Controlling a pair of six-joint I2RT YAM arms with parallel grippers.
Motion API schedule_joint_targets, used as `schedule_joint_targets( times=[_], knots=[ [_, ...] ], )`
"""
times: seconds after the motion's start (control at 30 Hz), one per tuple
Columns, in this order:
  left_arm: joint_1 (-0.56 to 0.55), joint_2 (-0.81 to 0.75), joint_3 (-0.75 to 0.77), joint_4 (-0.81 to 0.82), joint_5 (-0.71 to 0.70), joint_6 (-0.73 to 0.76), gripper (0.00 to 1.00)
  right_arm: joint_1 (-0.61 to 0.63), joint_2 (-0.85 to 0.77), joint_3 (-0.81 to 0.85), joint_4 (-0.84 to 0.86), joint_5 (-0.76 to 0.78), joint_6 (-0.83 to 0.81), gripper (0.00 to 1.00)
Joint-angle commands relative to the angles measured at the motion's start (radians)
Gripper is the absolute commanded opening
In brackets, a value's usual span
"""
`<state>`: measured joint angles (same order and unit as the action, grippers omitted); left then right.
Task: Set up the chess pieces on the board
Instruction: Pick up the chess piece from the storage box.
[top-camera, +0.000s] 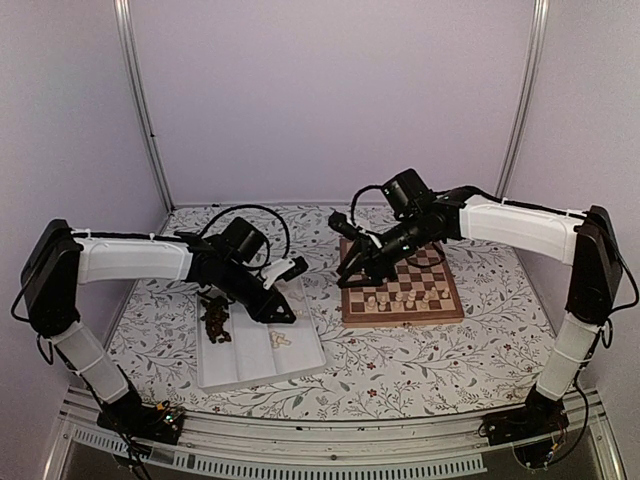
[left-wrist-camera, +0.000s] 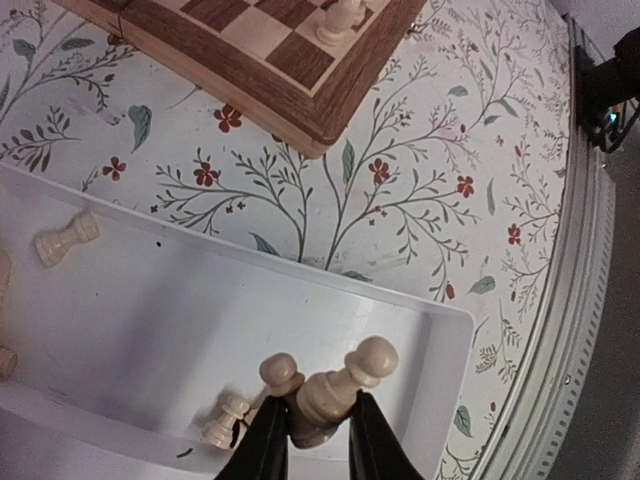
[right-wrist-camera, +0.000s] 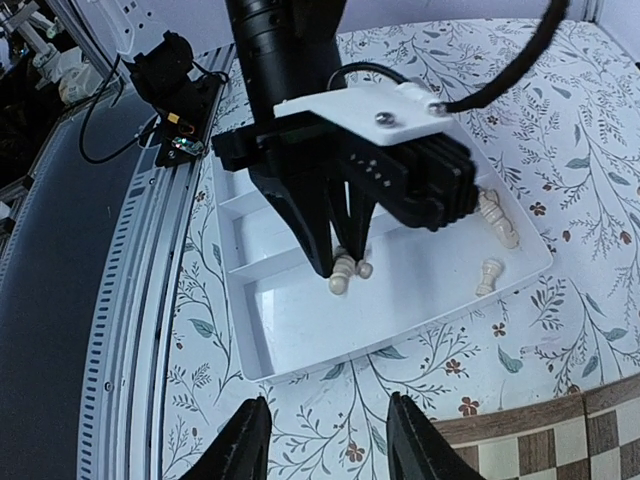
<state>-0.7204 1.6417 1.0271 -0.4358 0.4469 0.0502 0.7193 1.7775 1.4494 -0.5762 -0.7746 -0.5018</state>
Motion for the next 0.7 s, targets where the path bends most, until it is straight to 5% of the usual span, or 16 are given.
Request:
schedule_joint_targets(
  times=[0.0, 0.67],
  knots=[
    [0.059, -0.032, -0.018, 0.066, 0.176, -0.032, 0.19, 0.083, 0.050, 0.044, -0.015, 0.072, 0.002, 0.44],
    [0.101, -0.055, -0.021, 0.090, 0.302, -0.047, 0.23, 0.164, 0.292, 0.262, -0.029, 0.062, 0.105, 0.42]
  ],
)
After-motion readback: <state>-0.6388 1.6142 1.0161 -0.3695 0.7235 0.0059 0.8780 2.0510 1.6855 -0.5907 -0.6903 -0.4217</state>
